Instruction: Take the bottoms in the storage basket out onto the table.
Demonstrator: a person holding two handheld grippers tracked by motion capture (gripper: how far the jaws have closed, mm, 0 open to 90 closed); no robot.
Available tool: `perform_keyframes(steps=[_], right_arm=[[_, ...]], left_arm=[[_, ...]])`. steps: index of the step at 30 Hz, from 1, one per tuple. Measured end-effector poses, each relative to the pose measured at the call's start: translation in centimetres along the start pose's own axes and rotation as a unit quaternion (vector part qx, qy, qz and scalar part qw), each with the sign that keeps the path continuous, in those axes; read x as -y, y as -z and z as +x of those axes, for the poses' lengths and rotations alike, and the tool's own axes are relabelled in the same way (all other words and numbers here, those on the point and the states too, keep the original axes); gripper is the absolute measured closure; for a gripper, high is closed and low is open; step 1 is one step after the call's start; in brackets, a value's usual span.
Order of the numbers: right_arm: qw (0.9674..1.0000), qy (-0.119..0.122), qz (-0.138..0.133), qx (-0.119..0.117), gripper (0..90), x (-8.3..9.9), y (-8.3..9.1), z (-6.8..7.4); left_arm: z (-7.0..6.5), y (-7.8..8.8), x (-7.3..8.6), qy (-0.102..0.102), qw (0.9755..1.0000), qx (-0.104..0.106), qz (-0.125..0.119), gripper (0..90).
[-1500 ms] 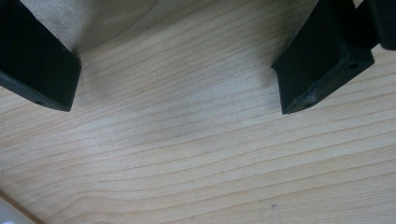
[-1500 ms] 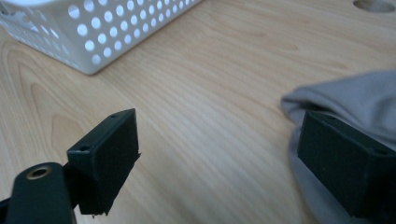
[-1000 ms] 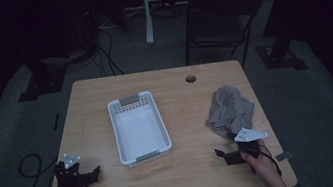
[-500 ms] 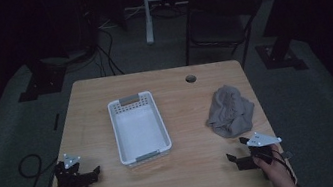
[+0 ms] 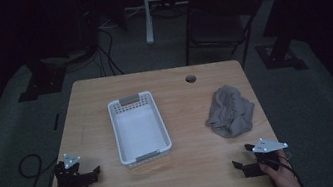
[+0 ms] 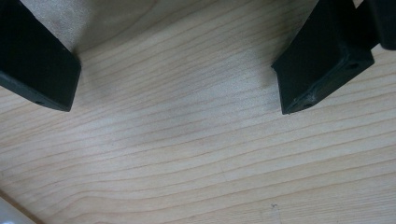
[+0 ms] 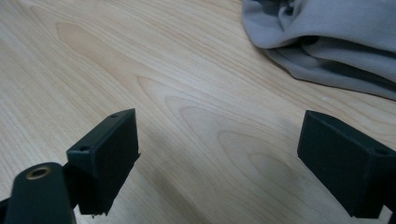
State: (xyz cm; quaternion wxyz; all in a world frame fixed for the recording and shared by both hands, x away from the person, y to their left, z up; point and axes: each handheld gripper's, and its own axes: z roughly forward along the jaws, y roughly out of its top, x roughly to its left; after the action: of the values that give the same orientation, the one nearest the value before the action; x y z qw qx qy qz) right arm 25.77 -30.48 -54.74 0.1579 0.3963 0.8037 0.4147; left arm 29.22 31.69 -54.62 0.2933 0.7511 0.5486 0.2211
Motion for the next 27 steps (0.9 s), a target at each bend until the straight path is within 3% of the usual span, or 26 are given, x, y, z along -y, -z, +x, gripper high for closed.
perform_keyframes(steps=[9,13,19,27], right_arm=[[0.9997,0.009,0.020,-0.003,11.9,0.01,-0.21,0.16],[0.9984,0.025,0.050,0.007,12.5,0.09,-0.40,0.31],[0.9980,0.015,0.052,0.034,12.5,0.11,-0.45,0.35],[0.9977,0.009,0.051,0.044,12.3,0.15,-0.43,0.50]], left_arm=[[0.00,0.06,0.04,0.001,1.0000,-0.002,0.001,0.4],[0.00,0.05,0.05,0.001,1.0000,-0.002,0.001,0.4],[-0.01,0.05,0.05,0.001,1.0000,-0.002,0.001,0.4],[-0.01,0.05,0.04,0.001,1.0000,-0.002,0.001,0.4]])
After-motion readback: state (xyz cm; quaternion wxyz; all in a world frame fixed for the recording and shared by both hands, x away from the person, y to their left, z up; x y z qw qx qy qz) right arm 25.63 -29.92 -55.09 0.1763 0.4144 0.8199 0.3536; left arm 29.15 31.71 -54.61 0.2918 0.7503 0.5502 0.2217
